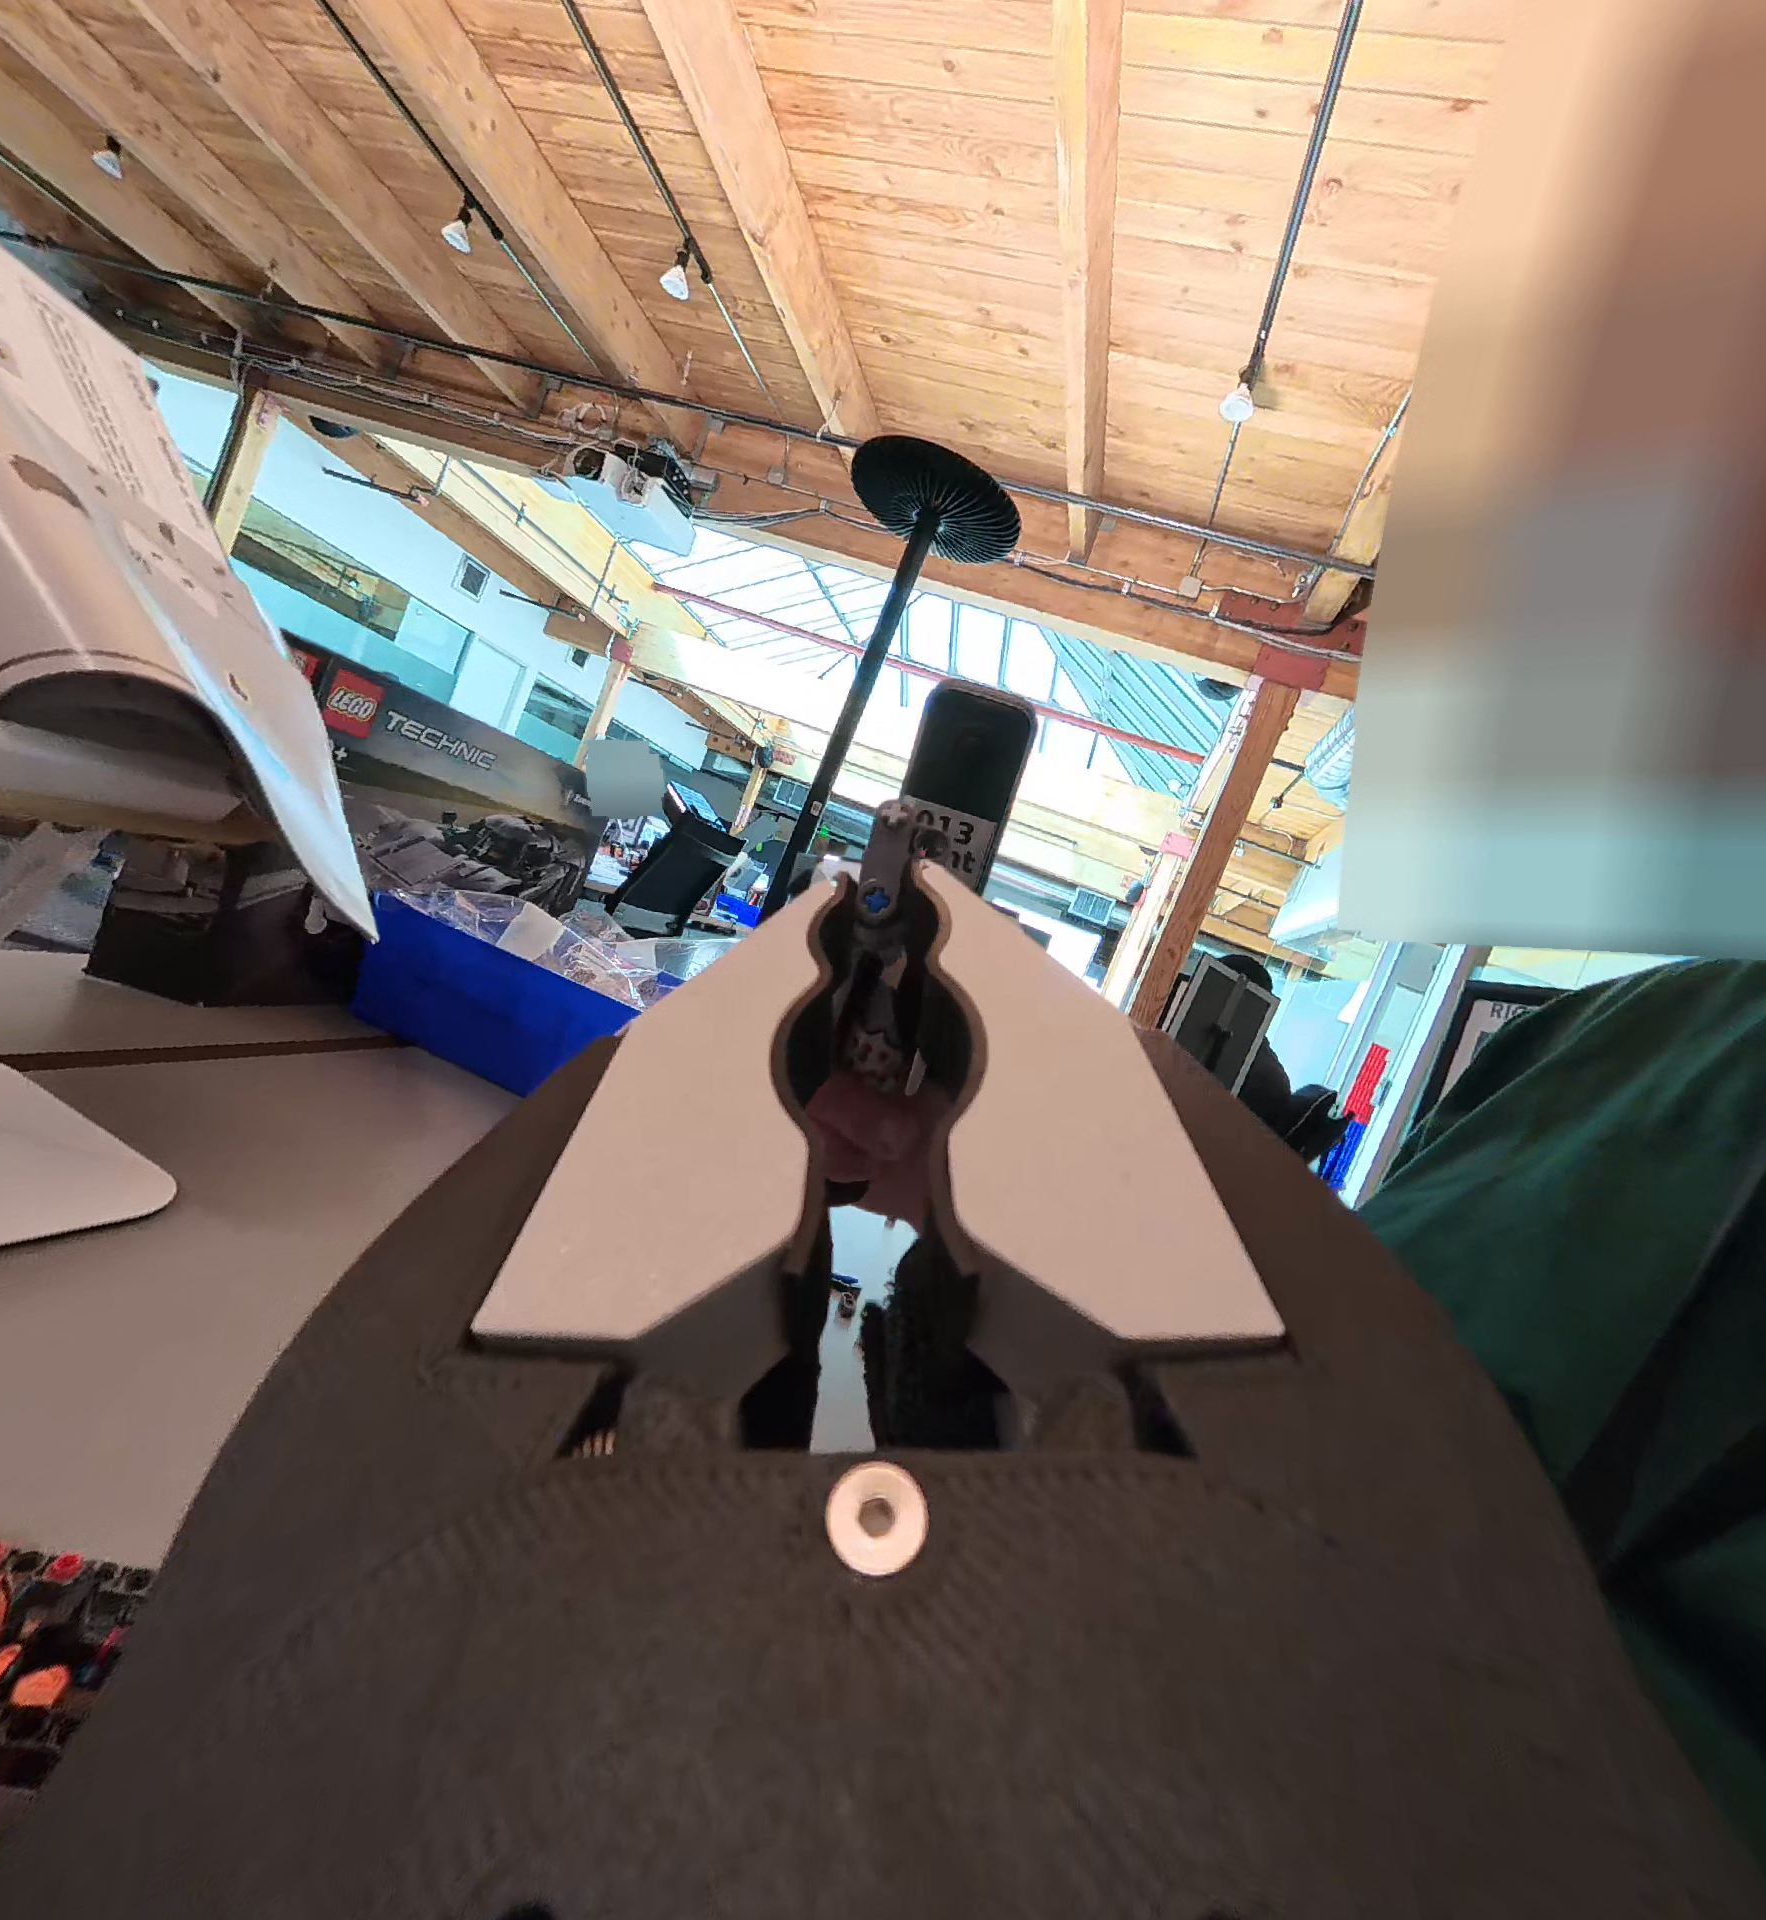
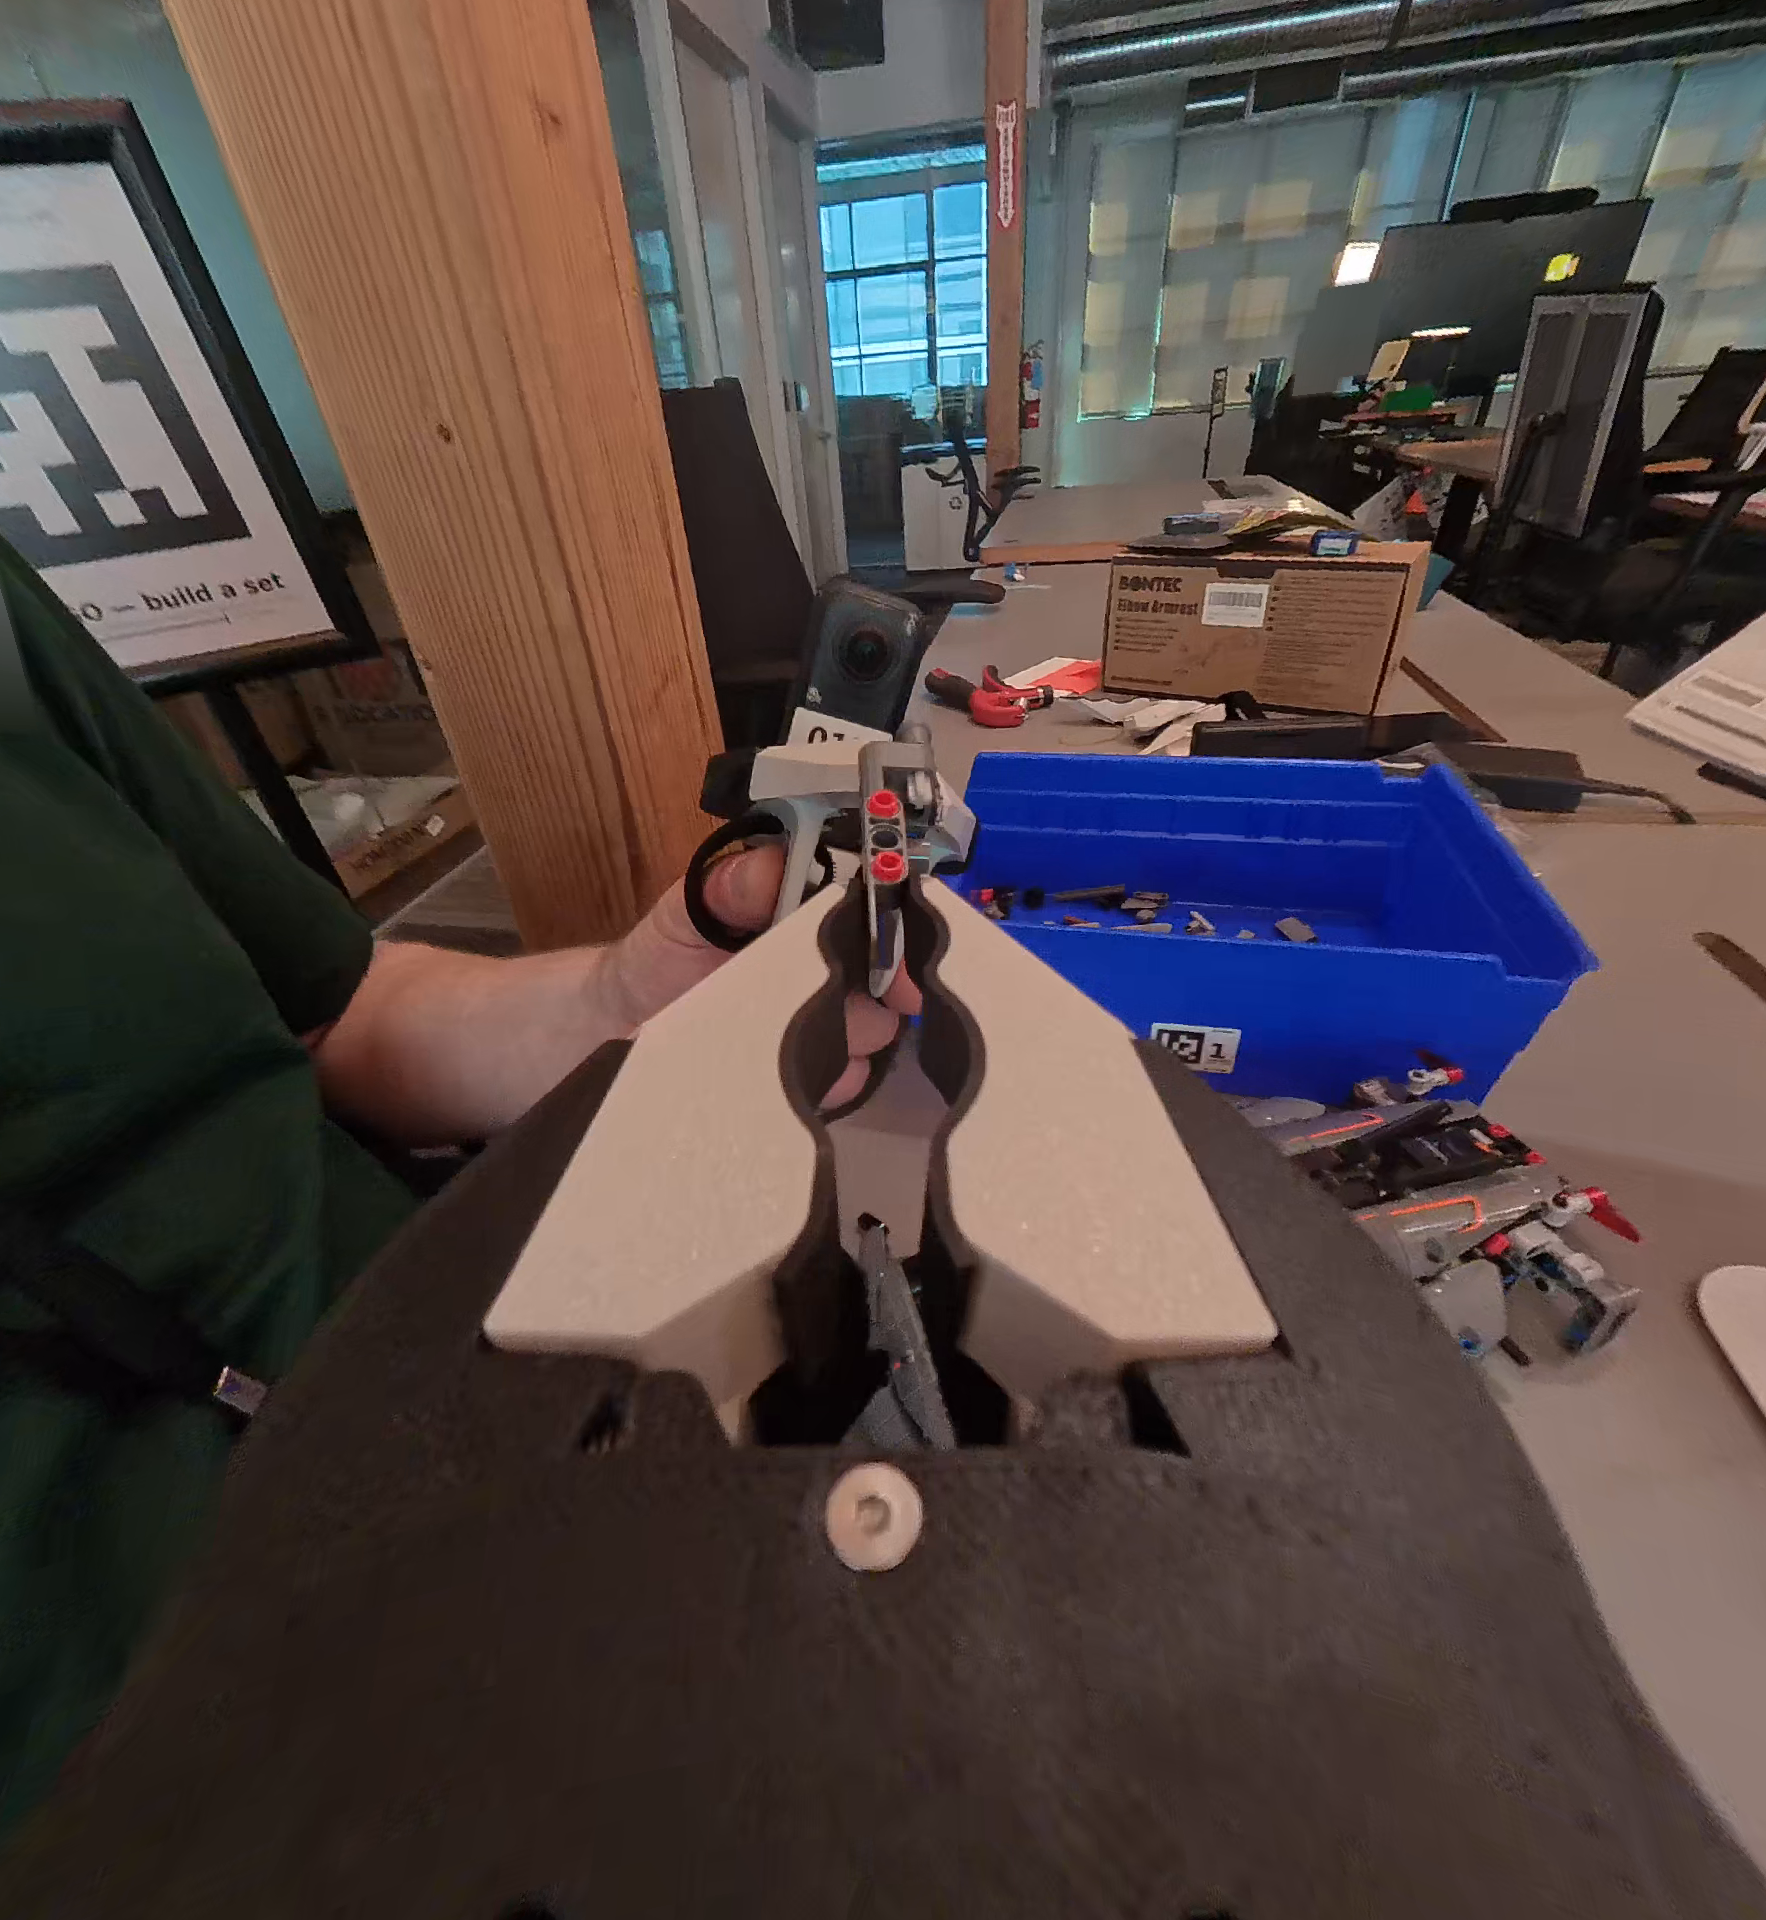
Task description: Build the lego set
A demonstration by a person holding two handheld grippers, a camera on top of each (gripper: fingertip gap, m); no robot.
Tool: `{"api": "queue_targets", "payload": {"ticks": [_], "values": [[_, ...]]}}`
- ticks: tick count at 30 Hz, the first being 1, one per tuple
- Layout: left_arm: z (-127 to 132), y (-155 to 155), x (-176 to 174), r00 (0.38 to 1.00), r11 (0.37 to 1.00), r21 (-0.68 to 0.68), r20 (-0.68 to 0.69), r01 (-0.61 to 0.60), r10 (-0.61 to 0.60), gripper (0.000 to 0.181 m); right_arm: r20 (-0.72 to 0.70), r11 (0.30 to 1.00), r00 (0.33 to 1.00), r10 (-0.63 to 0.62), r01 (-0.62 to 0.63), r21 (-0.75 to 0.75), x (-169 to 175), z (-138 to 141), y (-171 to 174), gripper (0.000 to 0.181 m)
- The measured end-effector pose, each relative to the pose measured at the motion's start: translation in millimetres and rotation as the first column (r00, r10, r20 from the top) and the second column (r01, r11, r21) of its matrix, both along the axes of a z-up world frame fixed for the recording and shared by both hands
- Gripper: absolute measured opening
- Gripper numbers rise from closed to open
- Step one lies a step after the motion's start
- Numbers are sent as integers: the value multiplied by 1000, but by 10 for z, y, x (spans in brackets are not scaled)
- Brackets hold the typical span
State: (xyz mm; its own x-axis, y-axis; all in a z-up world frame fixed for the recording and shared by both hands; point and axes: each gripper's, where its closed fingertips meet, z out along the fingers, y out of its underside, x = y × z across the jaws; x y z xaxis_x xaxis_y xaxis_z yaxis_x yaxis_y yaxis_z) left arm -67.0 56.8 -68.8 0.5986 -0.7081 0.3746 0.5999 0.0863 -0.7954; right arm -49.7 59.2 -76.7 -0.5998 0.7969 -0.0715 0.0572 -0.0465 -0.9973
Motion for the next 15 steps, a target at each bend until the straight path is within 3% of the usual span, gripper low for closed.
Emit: {"api": "queue_targets", "payload": {"ticks": [13, 15], "values": [[-30, 18, -23, 997, 999, -1, -55, -50, 49, 5, -3, 995, 999, 39, -39, -88, -21, -42, 39, 6], [-25, 23, -25, 998, 998, 5, -37, -55, 55, 5, -9, 994, 1000, 30, -30, -100, -38, -39, 48, 13]]}}
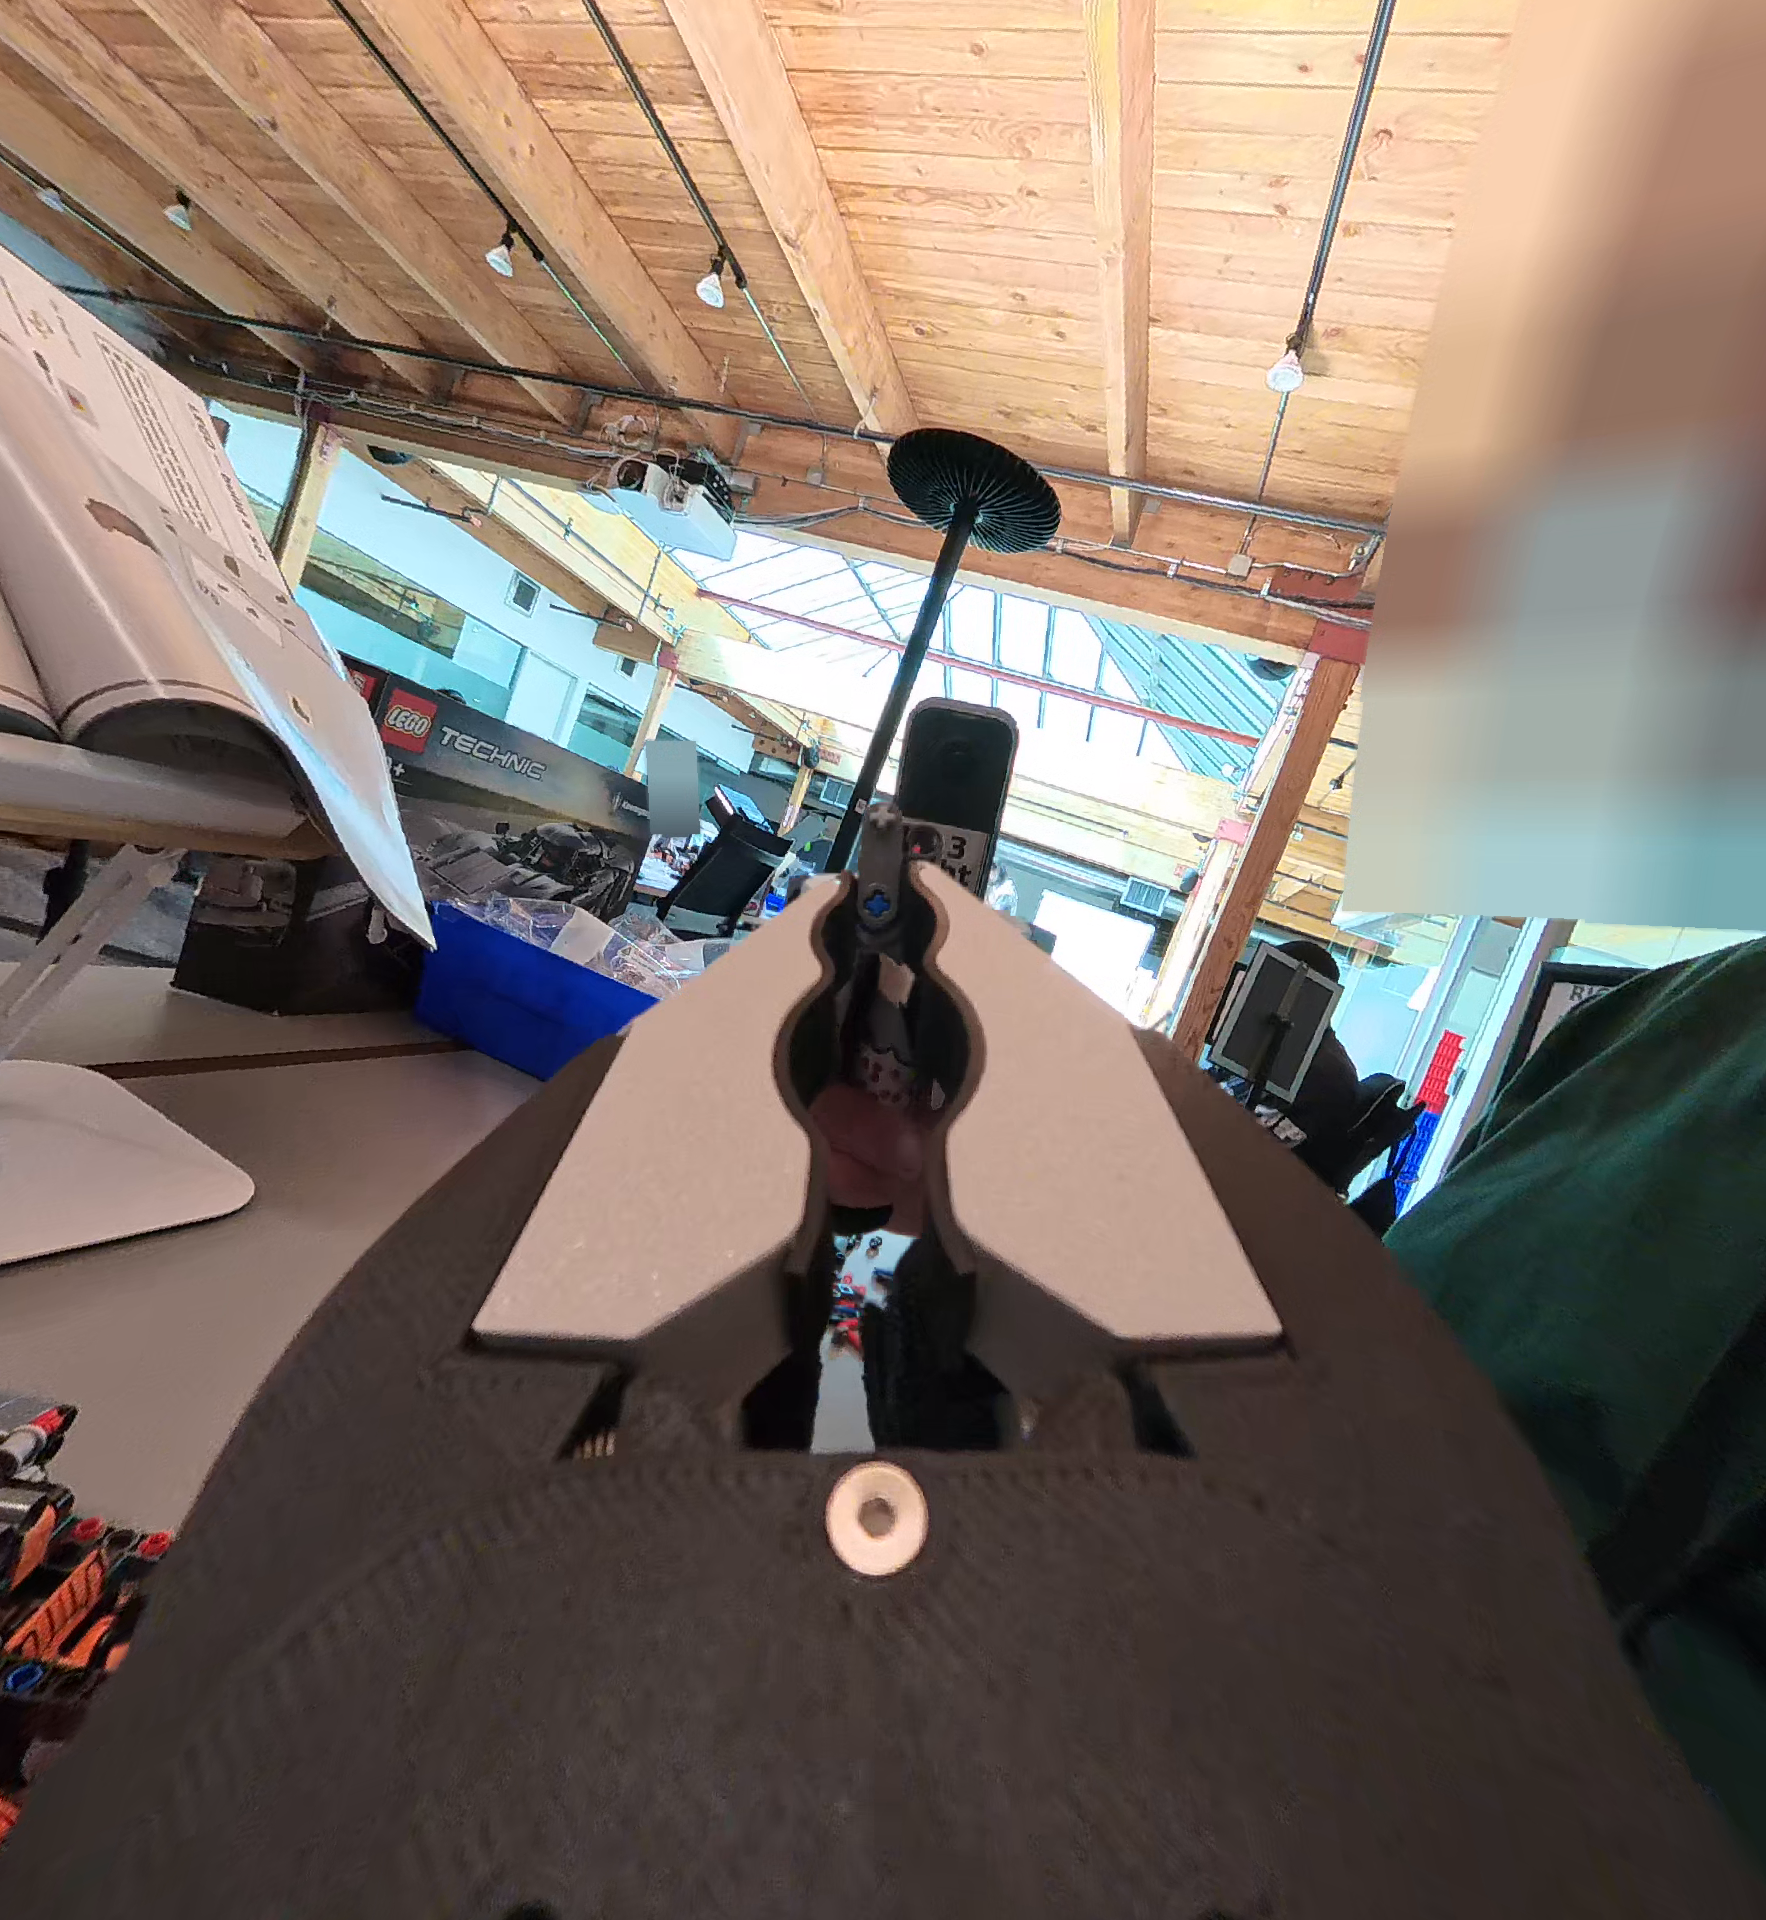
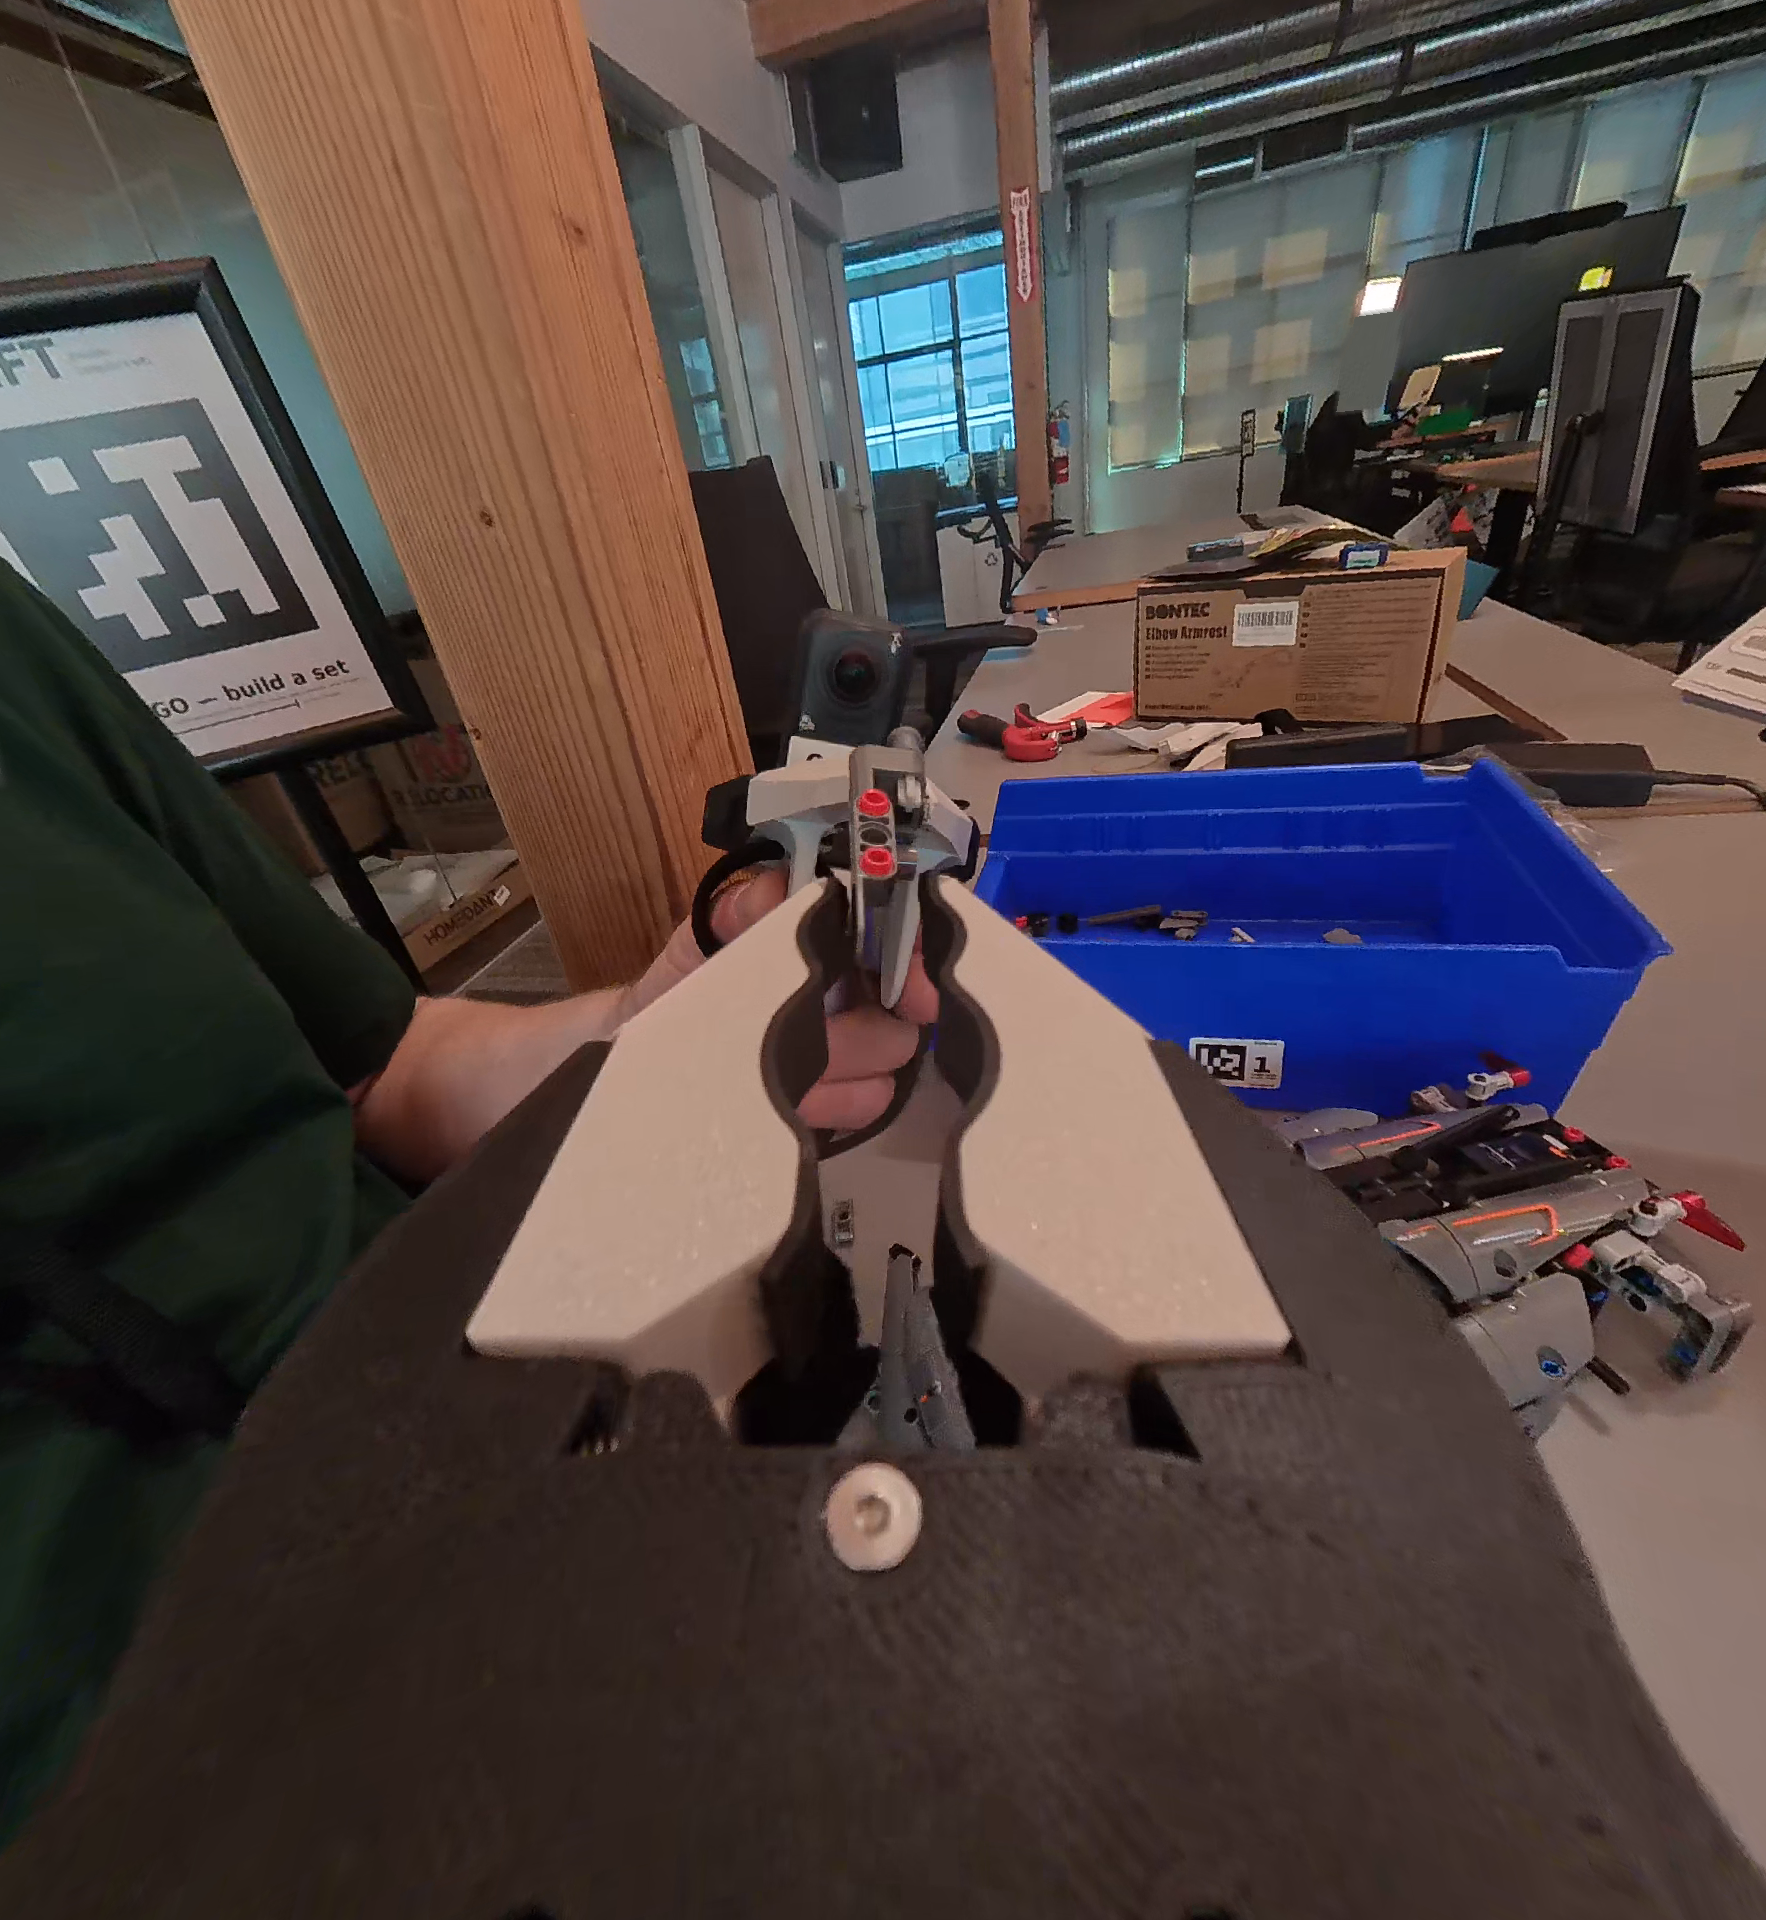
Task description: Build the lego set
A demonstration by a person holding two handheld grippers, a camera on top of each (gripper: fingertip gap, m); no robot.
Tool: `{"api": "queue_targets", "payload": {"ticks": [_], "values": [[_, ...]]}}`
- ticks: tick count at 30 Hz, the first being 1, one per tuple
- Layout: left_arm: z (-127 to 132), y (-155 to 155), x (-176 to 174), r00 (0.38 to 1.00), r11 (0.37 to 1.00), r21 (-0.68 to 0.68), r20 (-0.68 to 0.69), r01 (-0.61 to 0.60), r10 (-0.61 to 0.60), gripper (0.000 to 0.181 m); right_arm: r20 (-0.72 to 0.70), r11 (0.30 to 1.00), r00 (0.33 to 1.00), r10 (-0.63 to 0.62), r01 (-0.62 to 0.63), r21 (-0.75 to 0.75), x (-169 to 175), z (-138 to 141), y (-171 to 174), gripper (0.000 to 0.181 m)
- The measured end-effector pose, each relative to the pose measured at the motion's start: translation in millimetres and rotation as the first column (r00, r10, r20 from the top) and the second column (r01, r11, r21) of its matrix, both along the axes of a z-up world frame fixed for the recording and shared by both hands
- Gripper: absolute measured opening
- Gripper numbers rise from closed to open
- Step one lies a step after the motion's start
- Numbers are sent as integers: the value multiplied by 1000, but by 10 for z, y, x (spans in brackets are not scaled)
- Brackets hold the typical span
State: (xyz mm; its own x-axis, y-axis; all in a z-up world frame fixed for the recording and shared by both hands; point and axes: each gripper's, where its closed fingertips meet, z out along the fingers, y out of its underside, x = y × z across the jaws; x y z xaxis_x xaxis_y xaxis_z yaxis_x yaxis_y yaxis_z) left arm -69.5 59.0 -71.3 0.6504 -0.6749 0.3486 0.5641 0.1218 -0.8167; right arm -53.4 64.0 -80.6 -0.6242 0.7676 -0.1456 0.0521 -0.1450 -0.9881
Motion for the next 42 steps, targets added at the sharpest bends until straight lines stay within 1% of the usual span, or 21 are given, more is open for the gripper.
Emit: {"api": "queue_targets", "payload": {"ticks": [3, 5, 8, 17, 26, 35, 38, 39, 42], "values": [[15, -1, -10, 999, 1000, 19, 33, -8, 8, 5, -15, 1000, 1000, 16, -17, -22, -10, 6, -43, 12], [30, -10, 8, 999, 999, 36, 52, -2, 0, 5, -33, 998, 999, 25, -27, -49, -15, 30, -65, 4], [30, -7, 29, 998, 999, 40, 66, 3, -6, 5, -45, 993, 997, 58, -63, -104, 6, 60, -65, 4], [13, -5, 61, 998, 999, 33, 63, 9, -11, 5, -62, 983, 994, 87, -96, -156, 36, 77, -41, 4], [-60, -10, 62, 988, 999, 31, 150, 26, -30, 5, -73, 974, 993, 92, -105, -203, 26, 63, -39, 4], [-56, -25, 44, 996, 1000, 21, 87, 4, -6, 9, -66, 969, 993, 98, -111, -219, 62, 23, 12, 3], [-70, -10, 78, 999, 1000, 6, 38, -6, 5, 8, -61, 968, 992, 112, -122, -218, 89, 15, 19, 4], [-74, -4, 86, 1000, 1000, 2, 31, -6, 6, 5, -59, 967, 991, 119, -129, -218, 96, 14, 11, 4], [-77, 7, 92, 1000, 1000, 2, 28, -3, 3, 5, -57, 966, 991, 124, -134, -223, 101, 7, 12, 4]]}}
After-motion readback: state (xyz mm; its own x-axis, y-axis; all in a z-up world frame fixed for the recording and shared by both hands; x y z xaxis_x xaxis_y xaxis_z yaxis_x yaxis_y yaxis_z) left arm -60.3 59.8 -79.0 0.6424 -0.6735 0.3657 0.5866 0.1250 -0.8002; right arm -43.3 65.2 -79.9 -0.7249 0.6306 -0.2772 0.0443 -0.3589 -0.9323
